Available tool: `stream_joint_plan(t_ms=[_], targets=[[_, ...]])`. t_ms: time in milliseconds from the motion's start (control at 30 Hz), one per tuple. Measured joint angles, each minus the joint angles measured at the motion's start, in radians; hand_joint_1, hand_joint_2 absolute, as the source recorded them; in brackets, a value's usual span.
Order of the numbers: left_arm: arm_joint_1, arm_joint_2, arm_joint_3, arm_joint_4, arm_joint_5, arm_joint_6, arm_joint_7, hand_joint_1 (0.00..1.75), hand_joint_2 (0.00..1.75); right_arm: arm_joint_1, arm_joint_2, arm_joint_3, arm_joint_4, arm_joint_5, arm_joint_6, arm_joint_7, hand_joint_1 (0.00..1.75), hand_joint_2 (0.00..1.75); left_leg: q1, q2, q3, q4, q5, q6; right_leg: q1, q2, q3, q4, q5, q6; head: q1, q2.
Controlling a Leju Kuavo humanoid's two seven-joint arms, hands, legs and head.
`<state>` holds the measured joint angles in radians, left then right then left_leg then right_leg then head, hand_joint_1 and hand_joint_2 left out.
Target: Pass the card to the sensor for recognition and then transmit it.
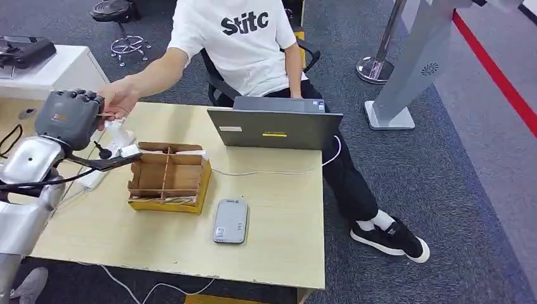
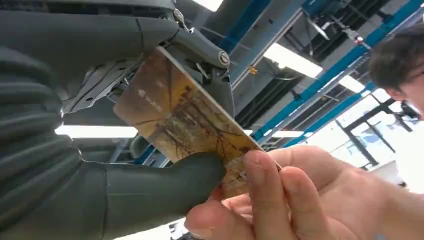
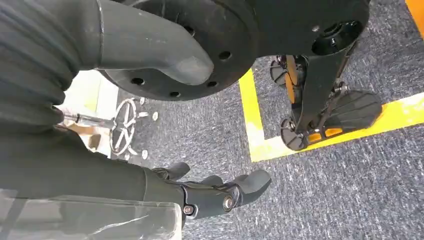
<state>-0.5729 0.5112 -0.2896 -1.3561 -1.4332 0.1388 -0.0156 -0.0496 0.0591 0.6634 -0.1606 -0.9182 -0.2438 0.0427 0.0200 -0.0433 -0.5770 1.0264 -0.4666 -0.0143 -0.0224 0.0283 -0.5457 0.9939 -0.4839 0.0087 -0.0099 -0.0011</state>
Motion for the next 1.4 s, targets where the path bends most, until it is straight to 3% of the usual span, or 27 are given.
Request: stream_joint_plan(t_ms=[433, 500, 600, 733, 900, 1067, 1400], targets=[[-0.002, -0.019, -0.030, 0.000, -0.001, -0.003, 0.004, 1.75, 1.75, -0.002, 0.001, 0.013, 0.003, 0.000, -0.001, 0.001, 0.00, 1.75, 0.000, 0.002, -0.001, 0.000, 0.001, -0.001, 0.000, 0.002, -0.003, 0.000, 0.002, -0.001, 0.000, 0.000], [0.001, -0.032, -0.030, 0.000, 0.043, -0.001, 0.002, 1.75, 1.75, -0.002, 0.001, 0.013, 0.003, 0.000, -0.002, 0.001, 0.00, 1.75, 0.000, 0.002, -0.002, 0.000, 0.001, -0.001, 0.000, 0.002, -0.003, 0.000, 0.002, -0.001, 0.000, 0.000], [0.049, -0.109, -0.032, -0.021, 0.110, 0.017, -0.008, 1.75, 1.75, -0.004, 0.003, 0.018, 0.003, 0.007, -0.009, 0.000, 0.00, 1.75, -0.001, 0.001, -0.002, 0.000, 0.001, 0.000, -0.001, 0.000, -0.002, -0.001, 0.002, -0.001, 0.000, 0.000], [0.159, -0.260, -0.097, -0.050, 0.111, 0.071, -0.015, 1.75, 1.75, -0.007, 0.009, 0.031, 0.003, 0.017, -0.022, 0.012, 0.00, 1.75, -0.002, 0.001, -0.003, 0.000, 0.000, 0.000, -0.002, 0.001, -0.002, -0.001, 0.003, 0.000, 0.001, 0.000], [0.237, -0.348, -0.216, -0.057, 0.110, 0.083, -0.018, 1.75, 1.75, -0.006, 0.010, 0.043, 0.008, 0.016, -0.028, 0.007, 0.00, 1.75, -0.002, 0.002, -0.004, 0.001, 0.000, 0.001, -0.002, 0.002, -0.004, -0.002, 0.004, 0.001, 0.001, 0.000], [0.269, -0.371, -0.291, -0.053, 0.121, 0.061, -0.032, 1.75, 1.75, -0.006, 0.010, 0.052, 0.010, 0.014, -0.029, 0.014, 0.00, 1.75, -0.001, 0.003, -0.004, 0.001, 0.000, 0.001, -0.001, 0.002, -0.005, -0.001, 0.004, 0.001, 0.001, 0.000], [0.284, -0.374, -0.332, -0.025, 0.124, 0.047, -0.048, 1.75, 1.75, -0.005, 0.010, 0.069, 0.014, 0.015, -0.029, 0.016, 0.00, 1.75, 0.000, 0.002, -0.005, 0.000, 0.001, 0.000, -0.001, 0.002, -0.005, -0.001, 0.004, 0.001, 0.001, 0.000]])
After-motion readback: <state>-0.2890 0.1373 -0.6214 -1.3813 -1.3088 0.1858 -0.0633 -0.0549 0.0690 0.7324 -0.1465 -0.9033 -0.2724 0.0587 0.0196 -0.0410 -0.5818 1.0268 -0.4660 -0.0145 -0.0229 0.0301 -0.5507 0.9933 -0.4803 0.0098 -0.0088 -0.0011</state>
